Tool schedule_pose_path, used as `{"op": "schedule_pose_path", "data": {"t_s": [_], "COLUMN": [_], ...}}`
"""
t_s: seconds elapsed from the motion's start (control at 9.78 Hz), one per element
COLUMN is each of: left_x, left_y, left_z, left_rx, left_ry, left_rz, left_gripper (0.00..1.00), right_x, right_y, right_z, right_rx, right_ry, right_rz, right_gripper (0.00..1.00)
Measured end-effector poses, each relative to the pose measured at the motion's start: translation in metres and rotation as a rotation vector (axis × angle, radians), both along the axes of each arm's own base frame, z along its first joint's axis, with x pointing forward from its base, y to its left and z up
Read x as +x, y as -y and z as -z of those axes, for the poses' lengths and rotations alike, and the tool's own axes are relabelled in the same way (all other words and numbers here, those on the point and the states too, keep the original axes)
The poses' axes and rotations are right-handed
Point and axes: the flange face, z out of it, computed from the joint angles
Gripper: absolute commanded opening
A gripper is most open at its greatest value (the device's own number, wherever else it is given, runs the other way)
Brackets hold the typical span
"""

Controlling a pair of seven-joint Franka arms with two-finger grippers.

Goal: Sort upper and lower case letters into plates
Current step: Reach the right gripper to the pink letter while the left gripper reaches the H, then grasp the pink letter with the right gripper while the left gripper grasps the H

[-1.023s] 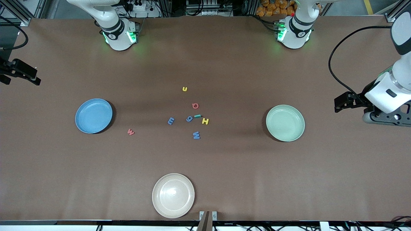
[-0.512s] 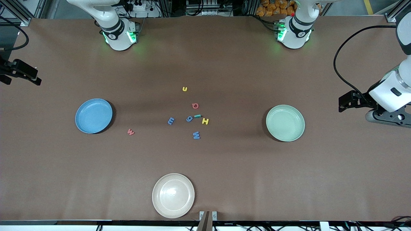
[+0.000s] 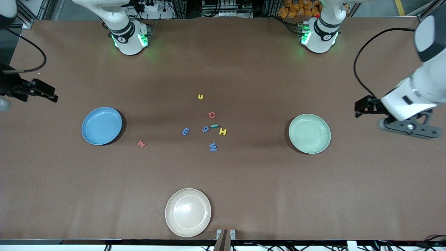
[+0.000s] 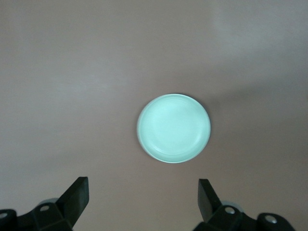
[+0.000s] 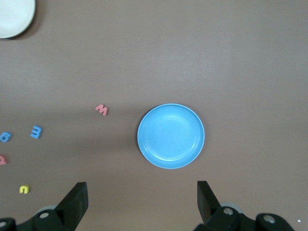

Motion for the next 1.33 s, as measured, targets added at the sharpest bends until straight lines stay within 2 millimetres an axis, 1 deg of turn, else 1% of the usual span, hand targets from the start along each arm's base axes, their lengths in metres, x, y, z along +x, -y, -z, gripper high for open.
{"op": "schedule_pose_path", "data": {"t_s": [0.1, 0.2, 0.31, 0.41, 0.51, 0.61, 0.72, 0.82, 0.92, 1.02, 1.23, 1.33], "left_x": [-0.004, -0.01, -0.017, -0.022, -0.028, -0.033, -0.033, -0.033, -0.037, -0.042, -0.058, -0.066], "left_y": [0.042, 0.09, 0.134, 0.173, 0.214, 0.249, 0.273, 0.293, 0.311, 0.326, 0.355, 0.367], "left_z": [0.015, 0.032, 0.052, 0.075, 0.103, 0.137, 0.173, 0.208, 0.241, 0.268, 0.307, 0.322], "left_rx": [-0.015, -0.029, -0.027, -0.031, -0.041, -0.053, -0.073, -0.094, -0.105, -0.104, -0.114, -0.124], "left_ry": [-0.026, -0.044, -0.048, -0.045, -0.039, -0.033, -0.025, -0.016, -0.006, 0.012, 0.041, 0.048], "left_rz": [-0.047, -0.111, -0.155, -0.173, -0.188, -0.207, -0.213, -0.2, -0.18, -0.149, -0.1, -0.109], "left_gripper": [1.0, 1.0, 1.0, 1.0, 1.0, 1.0, 1.0, 1.0, 1.0, 1.0, 1.0, 1.0], "right_x": [0.008, 0.018, 0.029, 0.037, 0.044, 0.048, 0.049, 0.044, 0.036, 0.031, 0.031, 0.029], "right_y": [-0.005, -0.015, -0.029, -0.044, -0.061, -0.082, -0.101, -0.115, -0.123, -0.125, -0.124, -0.125], "right_z": [0.034, 0.07, 0.102, 0.131, 0.157, 0.183, 0.21, 0.24, 0.269, 0.291, 0.312, 0.321], "right_rx": [0.0, -0.002, -0.004, -0.007, -0.011, -0.014, -0.016, -0.016, -0.015, -0.012, -0.006, -0.005], "right_ry": [-0.016, -0.038, -0.06, -0.081, -0.1, -0.1, -0.08, -0.062, -0.061, -0.071, -0.045, -0.019], "right_rz": [-0.008, -0.026, -0.048, -0.071, -0.099, -0.131, -0.161, -0.196, -0.252, -0.321, -0.44, -0.488], "right_gripper": [1.0, 1.0, 1.0, 1.0, 1.0, 1.0, 1.0, 1.0, 1.0, 1.0, 1.0, 1.0]}}
